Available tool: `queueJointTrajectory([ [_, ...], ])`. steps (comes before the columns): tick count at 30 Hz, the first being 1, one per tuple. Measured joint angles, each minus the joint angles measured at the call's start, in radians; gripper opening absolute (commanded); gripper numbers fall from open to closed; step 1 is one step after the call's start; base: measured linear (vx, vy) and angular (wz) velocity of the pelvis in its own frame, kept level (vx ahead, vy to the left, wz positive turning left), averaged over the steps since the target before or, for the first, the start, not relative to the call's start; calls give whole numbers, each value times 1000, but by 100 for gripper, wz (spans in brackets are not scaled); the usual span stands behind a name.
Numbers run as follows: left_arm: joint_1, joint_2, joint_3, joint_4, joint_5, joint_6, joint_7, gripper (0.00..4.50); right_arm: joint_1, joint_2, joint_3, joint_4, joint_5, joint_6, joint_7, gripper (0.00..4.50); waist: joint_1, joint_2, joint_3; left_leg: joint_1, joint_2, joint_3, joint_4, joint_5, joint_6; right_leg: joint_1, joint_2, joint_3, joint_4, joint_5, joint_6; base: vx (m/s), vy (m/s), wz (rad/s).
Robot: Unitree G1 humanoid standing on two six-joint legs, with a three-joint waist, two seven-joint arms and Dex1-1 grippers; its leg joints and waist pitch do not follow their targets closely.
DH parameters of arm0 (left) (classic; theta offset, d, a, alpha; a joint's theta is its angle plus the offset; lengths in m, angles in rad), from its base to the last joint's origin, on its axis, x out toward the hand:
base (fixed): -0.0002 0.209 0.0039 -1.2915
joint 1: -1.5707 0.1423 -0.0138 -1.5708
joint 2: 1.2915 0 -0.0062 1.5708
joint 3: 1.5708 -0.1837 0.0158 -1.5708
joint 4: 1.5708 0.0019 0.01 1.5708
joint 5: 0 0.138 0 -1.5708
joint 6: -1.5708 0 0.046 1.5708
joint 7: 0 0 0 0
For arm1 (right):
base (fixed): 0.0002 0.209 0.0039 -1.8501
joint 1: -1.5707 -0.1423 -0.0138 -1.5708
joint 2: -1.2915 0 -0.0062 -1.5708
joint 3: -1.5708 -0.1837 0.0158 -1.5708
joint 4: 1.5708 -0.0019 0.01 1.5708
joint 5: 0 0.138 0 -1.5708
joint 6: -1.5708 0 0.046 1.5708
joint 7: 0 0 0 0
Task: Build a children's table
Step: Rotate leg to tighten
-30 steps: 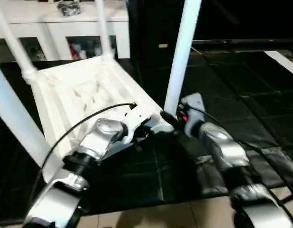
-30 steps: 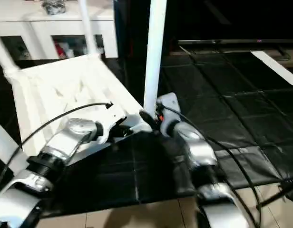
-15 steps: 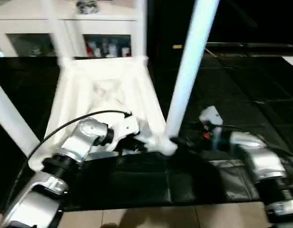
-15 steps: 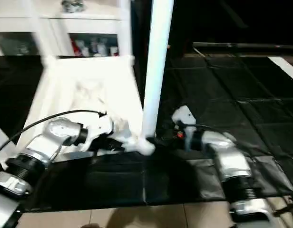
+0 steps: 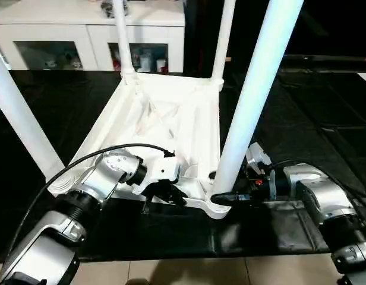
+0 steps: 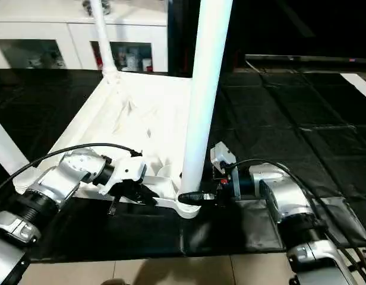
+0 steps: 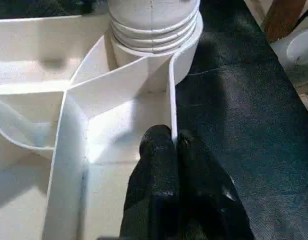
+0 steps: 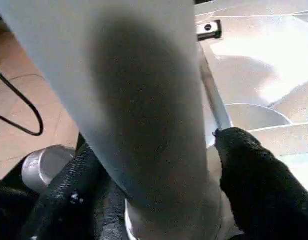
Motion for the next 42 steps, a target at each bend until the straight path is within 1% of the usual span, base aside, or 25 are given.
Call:
queueJointTrajectory([
  [1,0,0,0,1,0,-1,-2,0,-3,0,3,2,2,7,6,290,0,0,0,0,0,0,0,0,0,0,0,0,0,0,0,0,0,0],
  [3,0,1,0,2,0,-5,-4,0,-5,-1,9,3,9,17,20,285,1,0,0,0,0,0,0,0,0,0,0,0,0,0,0,0,0,0],
  [4,0,1,0,2,0,-6,-6,0,-5,-2,9,3,10,19,23,264,1,0,0,0,0,0,0,0,0,0,0,0,0,0,0,0,0,0],
  [5,0,2,1,2,0,-6,-6,0,-5,-2,9,3,11,20,25,264,1,0,0,0,0,0,0,0,0,0,0,0,0,0,0,0,0,0],
  [9,-1,2,3,4,0,-7,-8,0,-12,-2,9,1,6,16,29,236,1,0,0,0,0,0,0,0,0,0,0,0,0,0,0,0,0,0],
  [12,-2,-2,13,7,-1,3,-6,0,-11,0,7,-1,6,17,24,233,0,0,0,0,0,0,0,0,0,0,0,0,0,0,0,0,0,0],
  [15,-2,-11,32,12,-2,40,10,0,8,14,-17,-19,7,14,-16,230,-1,0,0,0,0,0,0,0,0,0,0,0,1,0,0,0,0,0],
  [17,0,-23,47,12,-2,75,52,0,20,32,-41,-28,7,14,-76,226,-4,0,0,0,0,0,0,0,0,0,0,0,1,-1,3,0,0,0],
  [19,6,-43,82,11,-1,135,134,0,34,67,-81,-44,1,13,-199,223,-12,2,1,0,0,0,0,0,-1,0,1,1,1,0,1,0,0,0],
  [21,9,-66,106,5,-1,185,202,0,37,98,-112,-49,-13,17,-303,217,-32,2,1,1,-1,0,0,1,-1,0,1,1,0,0,1,0,0,0],
  [24,32,-131,157,-34,-2,300,338,0,38,161,-162,-53,-42,30,-496,212,-64,2,1,1,-2,-1,-1,1,-2,-2,2,1,0,1,1,0,0,0],
  [27,43,-173,179,-65,-1,370,425,0,28,208,-186,-52,-71,32,-622,210,-78,3,0,-1,-2,0,-5,1,-2,-6,3,1,0,0,2,0,0,0],
  [28,44,-189,191,-72,1,392,475,0,12,239,-190,-46,-96,33,-693,209,-81,4,0,-2,-2,0,-6,1,-2,-9,4,1,1,2,-2,0,0,0],
  [29,44,-202,201,-72,4,405,510,0,-5,261,-192,-31,-106,35,-746,209,-83,5,-1,-2,-2,0,-8,1,-2,-9,4,1,0,2,-4,0,0,0],
  [30,40,-224,216,-64,14,413,569,0,-41,297,-205,7,-119,40,-828,209,-85,5,-1,-2,-2,0,-8,1,-2,-10,4,1,0,3,-4,0,0,0],
  [31,34,-239,220,-59,21,419,601,0,-61,310,-209,26,-129,42,-871,209,-86,5,-1,-3,-2,0,-8,1,-2,-10,4,1,0,3,-4,0,0,0],
  [34,13,-282,230,-27,26,426,679,0,-104,328,-209,72,-159,35,-956,209,-81,5,-1,-4,-4,0,-8,1,-2,-10,3,2,-2,2,-4,0,0,0],
  [36,9,-289,230,-23,29,427,691,0,-105,329,-209,72,-173,30,-965,209,-77,5,-1,-5,-4,0,-8,1,-2,-10,2,2,-3,2,-3,0,0,0],
  [37,8,-290,230,-23,29,430,692,0,-105,330,-209,72,-175,28,-965,241,-76,5,-1,-5,-4,0,-8,1,-1,-10,2,2,-3,2,-3,0,0,0],
  [38,8,-291,230,-23,30,431,693,0,-104,330,-210,72,-177,28,-965,261,-76,5,-1,-5,-4,0,-8,1,-1,-10,2,2,-3,2,-3,0,0,0],
  [42,8,-284,226,-26,39,427,682,0,-92,348,-219,60,-176,22,-965,296,-76,5,-1,-4,-4,0,-8,1,-2,-10,3,2,-3,2,-4,0,0,0],
])
